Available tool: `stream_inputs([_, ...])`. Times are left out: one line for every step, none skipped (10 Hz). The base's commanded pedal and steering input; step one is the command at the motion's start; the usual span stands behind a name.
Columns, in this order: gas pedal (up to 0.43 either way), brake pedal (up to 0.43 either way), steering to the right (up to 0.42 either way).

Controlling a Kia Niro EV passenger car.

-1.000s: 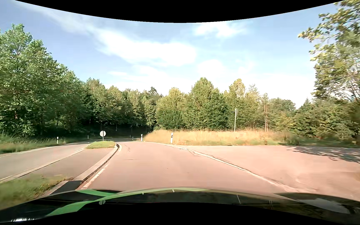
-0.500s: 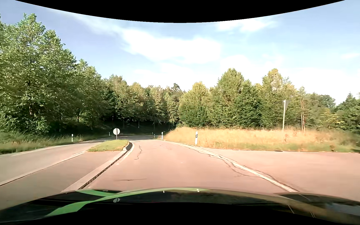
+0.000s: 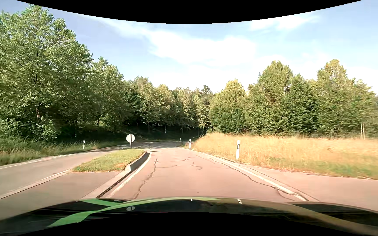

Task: Follow the waypoints while adhering to traffic rules and regulations

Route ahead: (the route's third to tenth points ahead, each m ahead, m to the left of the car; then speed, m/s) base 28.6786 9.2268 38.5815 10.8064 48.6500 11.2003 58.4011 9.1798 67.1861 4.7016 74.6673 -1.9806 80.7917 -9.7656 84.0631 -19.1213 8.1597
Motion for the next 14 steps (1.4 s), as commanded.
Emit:
stream_inputs([0.169,0.0,-0.096])
stream_inputs([0.157,0.0,-0.093])
stream_inputs([0.157,0.0,-0.092])
stream_inputs([0.157,0.0,-0.09])
stream_inputs([0.157,0.0,-0.084])
stream_inputs([0.157,0.0,-0.079])
stream_inputs([0.157,0.0,-0.074])
stream_inputs([0.157,0.0,-0.066])
stream_inputs([0.15,0.0,-0.06])
stream_inputs([0.15,0.0,-0.056])
stream_inputs([0.138,0.0,-0.053])
stream_inputs([0.118,0.0,-0.053])
stream_inputs([0.098,0.0,-0.051])
stream_inputs([0.087,0.0,-0.049])
